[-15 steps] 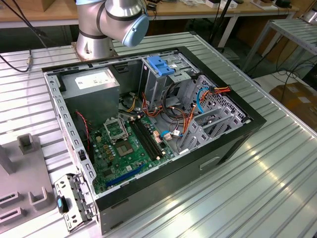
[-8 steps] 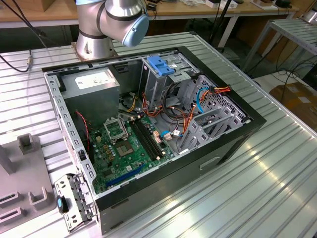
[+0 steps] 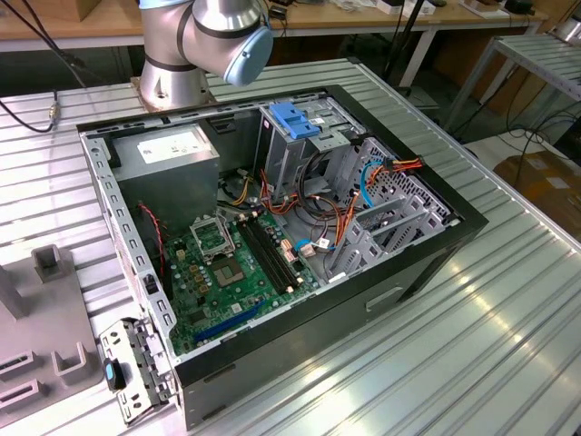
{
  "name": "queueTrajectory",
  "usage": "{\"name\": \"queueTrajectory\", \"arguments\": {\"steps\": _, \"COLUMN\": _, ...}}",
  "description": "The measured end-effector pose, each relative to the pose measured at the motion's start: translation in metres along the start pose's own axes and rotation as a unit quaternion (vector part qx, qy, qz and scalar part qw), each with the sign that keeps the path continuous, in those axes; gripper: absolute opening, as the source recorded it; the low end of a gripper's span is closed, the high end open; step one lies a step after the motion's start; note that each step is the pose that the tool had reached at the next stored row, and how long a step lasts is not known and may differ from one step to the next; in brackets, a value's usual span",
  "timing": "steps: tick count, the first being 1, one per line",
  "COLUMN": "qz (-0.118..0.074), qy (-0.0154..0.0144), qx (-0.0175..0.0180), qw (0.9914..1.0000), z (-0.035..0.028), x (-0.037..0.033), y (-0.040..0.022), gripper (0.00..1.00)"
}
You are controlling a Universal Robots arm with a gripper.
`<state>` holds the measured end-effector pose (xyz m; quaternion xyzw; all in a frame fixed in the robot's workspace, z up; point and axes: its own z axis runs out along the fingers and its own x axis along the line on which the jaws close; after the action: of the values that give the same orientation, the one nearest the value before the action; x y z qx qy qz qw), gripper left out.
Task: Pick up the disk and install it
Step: 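Pick up the disk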
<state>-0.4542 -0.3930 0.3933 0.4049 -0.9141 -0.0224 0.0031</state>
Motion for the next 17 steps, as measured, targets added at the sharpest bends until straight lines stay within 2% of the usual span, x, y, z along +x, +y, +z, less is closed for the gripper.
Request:
{"name": "queueTrajectory", "arguments": {"steps": 3, "qz": -0.016, "qy": 0.0007, "qx": -0.0002, "qw": 0.99987, "z": 0.0, "x": 0.0, "y": 0.0, "gripper": 0.11}}
{"name": "queueTrajectory", "arguments": {"steps": 4, "qz": -0.033, "qy": 0.0014, "qx": -0.0004, "qw": 0.99946, "z": 0.0001, "x": 0.0, "y": 0.0, "gripper": 0.11}}
{"name": "queueTrajectory", "arguments": {"steps": 5, "qz": -0.042, "qy": 0.0018, "qx": -0.0005, "qw": 0.99913, "z": 0.0001, "x": 0.0, "y": 0.0, "gripper": 0.11}}
{"name": "queueTrajectory", "arguments": {"steps": 9, "qz": -0.069, "qy": 0.003, "qx": -0.0008, "qw": 0.99764, "z": 0.0001, "x": 0.0, "y": 0.0, "gripper": 0.11}}
{"name": "queueTrajectory", "arguments": {"steps": 12, "qz": -0.081, "qy": 0.0035, "qx": -0.001, "qw": 0.99671, "z": 0.0001, "x": 0.0, "y": 0.0, "gripper": 0.11}}
{"name": "queueTrajectory", "arguments": {"steps": 14, "qz": -0.092, "qy": 0.004, "qx": -0.0011, "qw": 0.99578, "z": 0.0001, "x": 0.0, "y": 0.0, "gripper": 0.11}}
{"name": "queueTrajectory", "arguments": {"steps": 17, "qz": -0.112, "qy": 0.0049, "qx": -0.0014, "qw": 0.99366, "z": 0.0001, "x": 0.0, "y": -0.0001, "gripper": 0.11}}
